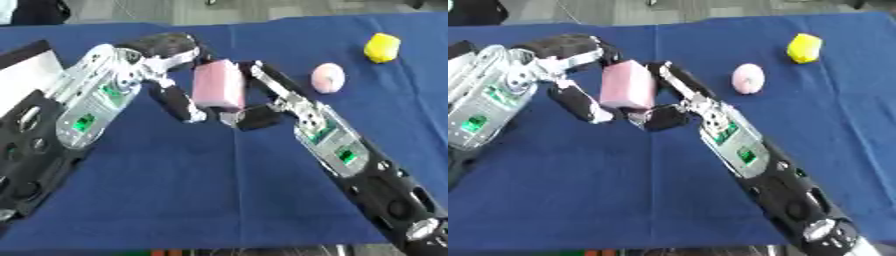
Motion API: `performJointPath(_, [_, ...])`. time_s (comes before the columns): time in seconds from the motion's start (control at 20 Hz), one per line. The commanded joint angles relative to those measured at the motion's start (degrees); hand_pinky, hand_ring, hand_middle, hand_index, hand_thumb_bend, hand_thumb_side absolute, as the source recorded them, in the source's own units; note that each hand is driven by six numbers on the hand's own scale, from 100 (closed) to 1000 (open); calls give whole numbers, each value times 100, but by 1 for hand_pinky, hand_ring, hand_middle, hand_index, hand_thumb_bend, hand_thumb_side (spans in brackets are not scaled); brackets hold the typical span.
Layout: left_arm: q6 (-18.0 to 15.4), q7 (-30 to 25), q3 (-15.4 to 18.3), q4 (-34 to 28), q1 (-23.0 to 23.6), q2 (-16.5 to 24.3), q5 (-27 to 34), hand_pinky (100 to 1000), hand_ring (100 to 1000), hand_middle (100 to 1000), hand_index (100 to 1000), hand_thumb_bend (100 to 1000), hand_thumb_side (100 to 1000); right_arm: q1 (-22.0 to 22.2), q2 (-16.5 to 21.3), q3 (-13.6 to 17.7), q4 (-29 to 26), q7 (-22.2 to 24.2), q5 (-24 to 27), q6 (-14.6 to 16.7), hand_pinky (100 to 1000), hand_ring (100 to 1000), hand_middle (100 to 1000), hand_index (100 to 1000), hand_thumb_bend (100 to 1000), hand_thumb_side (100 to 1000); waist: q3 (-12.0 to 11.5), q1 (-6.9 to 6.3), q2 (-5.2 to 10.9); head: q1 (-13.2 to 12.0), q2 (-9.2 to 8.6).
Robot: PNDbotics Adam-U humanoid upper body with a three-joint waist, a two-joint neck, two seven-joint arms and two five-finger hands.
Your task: Pick up the objects with one hand, pass them to the other hand, and then place them into the box on the other side of the table.
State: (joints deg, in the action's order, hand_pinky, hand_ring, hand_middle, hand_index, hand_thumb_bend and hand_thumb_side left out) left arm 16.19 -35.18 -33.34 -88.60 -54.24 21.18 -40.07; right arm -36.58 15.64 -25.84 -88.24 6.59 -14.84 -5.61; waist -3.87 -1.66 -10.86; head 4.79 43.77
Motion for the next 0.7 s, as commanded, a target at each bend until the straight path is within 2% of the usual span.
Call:
performJointPath(0.05, [41,97,63,-106,-136,12,96,745,727,685,763,328,316,-116,-54,-95,-153,51,23,10,679,567,424,509,100,228,-1,-44,228,-5,35])
performJointPath(0.7, [157,54,64,-572,-108,119,299,746,731,695,765,283,308,-93,-44,-109,-104,180,33,-71,676,565,422,507,100,240,-14,-42,217,21,35])
